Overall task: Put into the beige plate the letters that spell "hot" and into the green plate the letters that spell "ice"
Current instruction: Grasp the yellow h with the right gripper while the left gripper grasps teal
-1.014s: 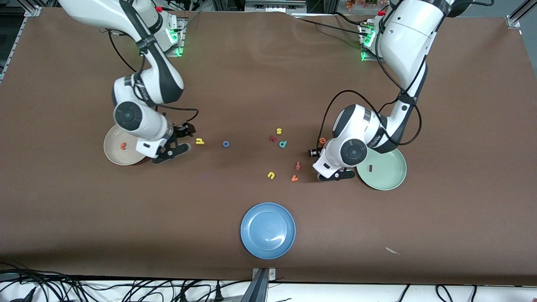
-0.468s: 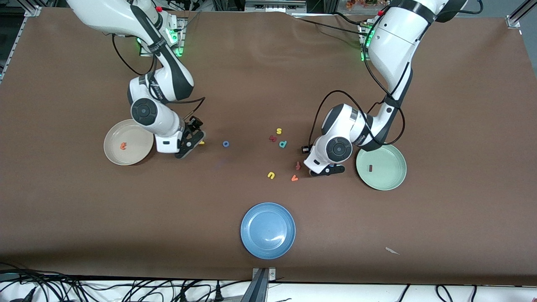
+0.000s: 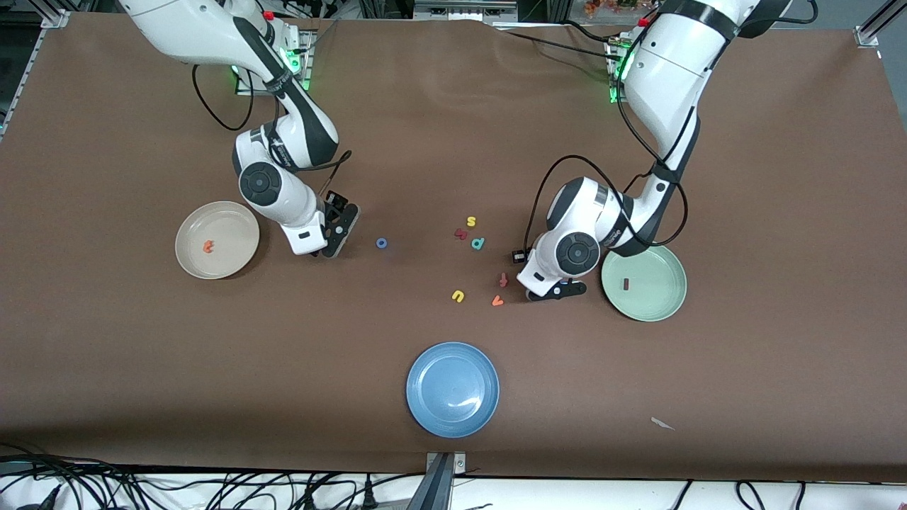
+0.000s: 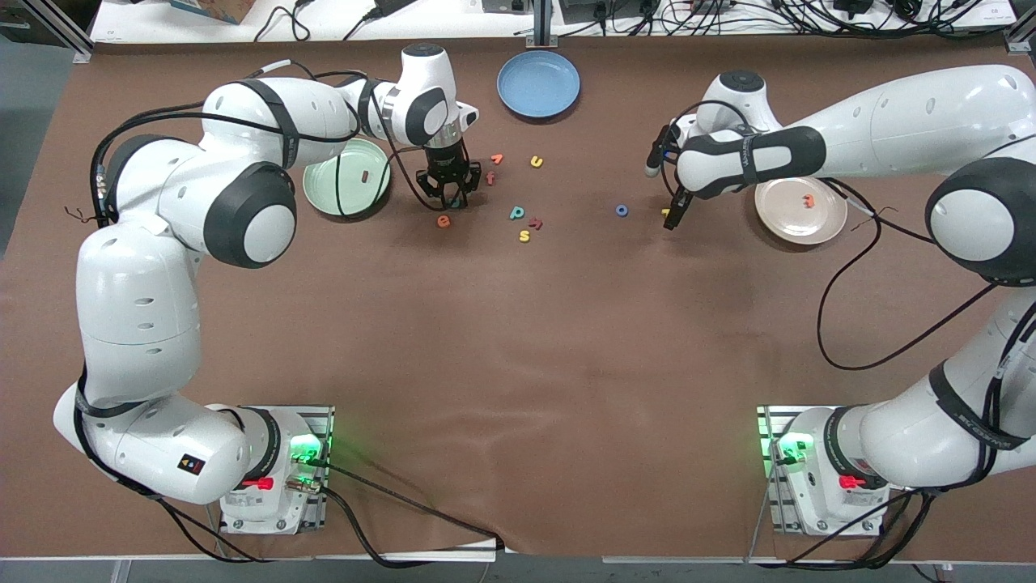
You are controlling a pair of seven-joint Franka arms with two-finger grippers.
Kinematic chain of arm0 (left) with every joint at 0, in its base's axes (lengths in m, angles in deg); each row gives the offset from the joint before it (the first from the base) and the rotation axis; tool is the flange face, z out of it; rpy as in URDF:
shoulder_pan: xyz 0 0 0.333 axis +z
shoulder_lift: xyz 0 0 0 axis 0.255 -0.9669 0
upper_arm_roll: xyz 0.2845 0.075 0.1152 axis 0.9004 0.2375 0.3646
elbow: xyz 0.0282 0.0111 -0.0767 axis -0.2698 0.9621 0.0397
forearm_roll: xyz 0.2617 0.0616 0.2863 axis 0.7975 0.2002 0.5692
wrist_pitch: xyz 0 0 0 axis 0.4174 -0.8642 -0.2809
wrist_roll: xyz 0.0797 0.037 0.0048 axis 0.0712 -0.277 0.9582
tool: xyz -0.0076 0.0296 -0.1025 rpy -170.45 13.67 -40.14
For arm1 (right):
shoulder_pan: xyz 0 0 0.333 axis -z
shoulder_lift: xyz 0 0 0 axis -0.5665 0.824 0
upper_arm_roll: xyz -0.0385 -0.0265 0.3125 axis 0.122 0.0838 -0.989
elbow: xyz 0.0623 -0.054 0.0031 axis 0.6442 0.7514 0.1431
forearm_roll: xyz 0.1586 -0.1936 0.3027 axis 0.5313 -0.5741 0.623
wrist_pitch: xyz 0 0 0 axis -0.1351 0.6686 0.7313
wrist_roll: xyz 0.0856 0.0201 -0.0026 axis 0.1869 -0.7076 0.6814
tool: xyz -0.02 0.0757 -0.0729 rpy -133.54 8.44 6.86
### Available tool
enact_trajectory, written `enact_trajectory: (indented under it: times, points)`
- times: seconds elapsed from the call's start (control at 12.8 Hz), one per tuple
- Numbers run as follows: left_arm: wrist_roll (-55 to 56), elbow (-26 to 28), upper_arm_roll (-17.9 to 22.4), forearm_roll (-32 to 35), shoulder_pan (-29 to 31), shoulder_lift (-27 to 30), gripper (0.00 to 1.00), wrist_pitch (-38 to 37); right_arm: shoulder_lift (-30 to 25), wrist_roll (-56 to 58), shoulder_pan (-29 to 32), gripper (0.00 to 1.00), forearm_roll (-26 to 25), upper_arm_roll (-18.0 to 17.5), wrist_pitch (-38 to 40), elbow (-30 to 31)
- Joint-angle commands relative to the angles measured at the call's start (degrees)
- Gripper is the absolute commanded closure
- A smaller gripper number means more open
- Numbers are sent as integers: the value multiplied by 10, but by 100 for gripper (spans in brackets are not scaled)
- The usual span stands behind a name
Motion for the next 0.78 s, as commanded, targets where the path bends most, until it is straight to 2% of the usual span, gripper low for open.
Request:
enact_trajectory:
  times: [0.0,0.16,0.23,0.55,0.7]
  points:
    - [1,7,1,-1,-1,1,68,18,0,95,6,8,0,-5,-44,25]
    - [-3,7,2,-1,0,1,96,18,6,160,6,10,0,-4,-75,30]
    - [-5,7,3,-1,0,1,100,17,8,175,6,10,0,-3,-89,30]
    - [-5,-4,13,1,3,25,100,-15,18,187,6,10,-7,-3,-118,30]
    - [-6,-20,24,42,8,37,100,-46,18,196,6,12,-46,-3,-129,30]
